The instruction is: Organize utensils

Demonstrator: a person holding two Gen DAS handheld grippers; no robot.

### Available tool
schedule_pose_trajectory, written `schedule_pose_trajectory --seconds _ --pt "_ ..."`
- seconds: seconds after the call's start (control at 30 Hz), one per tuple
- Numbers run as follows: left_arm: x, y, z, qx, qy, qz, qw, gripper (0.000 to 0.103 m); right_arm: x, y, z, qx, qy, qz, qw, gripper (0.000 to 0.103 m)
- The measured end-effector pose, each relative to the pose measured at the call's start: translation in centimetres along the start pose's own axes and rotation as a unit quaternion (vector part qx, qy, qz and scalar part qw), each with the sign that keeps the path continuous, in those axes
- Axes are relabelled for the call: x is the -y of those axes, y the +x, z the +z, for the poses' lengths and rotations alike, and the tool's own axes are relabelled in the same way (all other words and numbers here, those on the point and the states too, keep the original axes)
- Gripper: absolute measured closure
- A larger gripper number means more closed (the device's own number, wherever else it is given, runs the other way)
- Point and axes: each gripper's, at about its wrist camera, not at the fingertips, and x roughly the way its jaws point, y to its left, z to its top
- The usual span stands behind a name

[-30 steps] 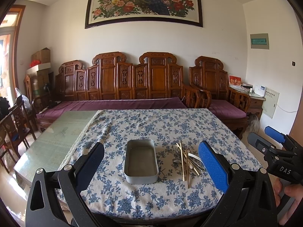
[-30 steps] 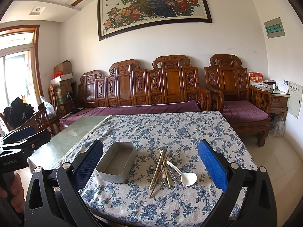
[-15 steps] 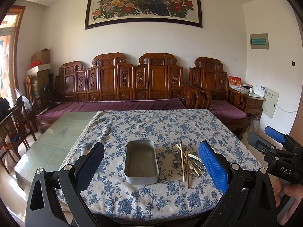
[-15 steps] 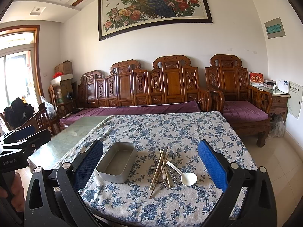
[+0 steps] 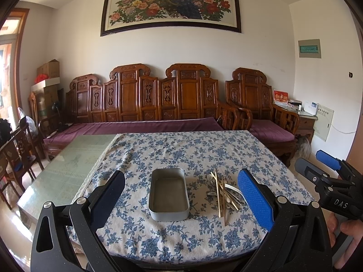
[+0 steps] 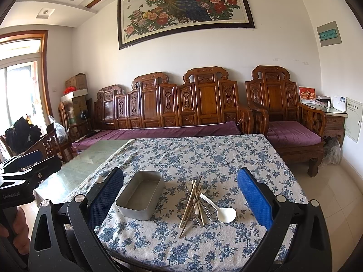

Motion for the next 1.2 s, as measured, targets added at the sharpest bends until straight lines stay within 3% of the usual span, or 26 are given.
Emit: schedule_pose_trajectory --seconds 0.4,0.77,1.2 --pt "0.0 0.4 -0.1 -0.012 0.004 -0.002 0.9999 0.007 -0.2 0.2 0.1 -0.004 0.001 -0.001 1.0 0.003" --pt "0.1 4.5 -2.4 -0.072 0.02 -0.011 0.9972 0.007 1.6 2.4 -1.8 -0.027 0.01 -0.008 1.0 0.003" --pt "0.6 11.2 -5.9 -0.142 0.031 -0.045 0.9883 0.007 4.9 8.1 -4.9 -0.065 0.017 -0.022 0.997 0.003"
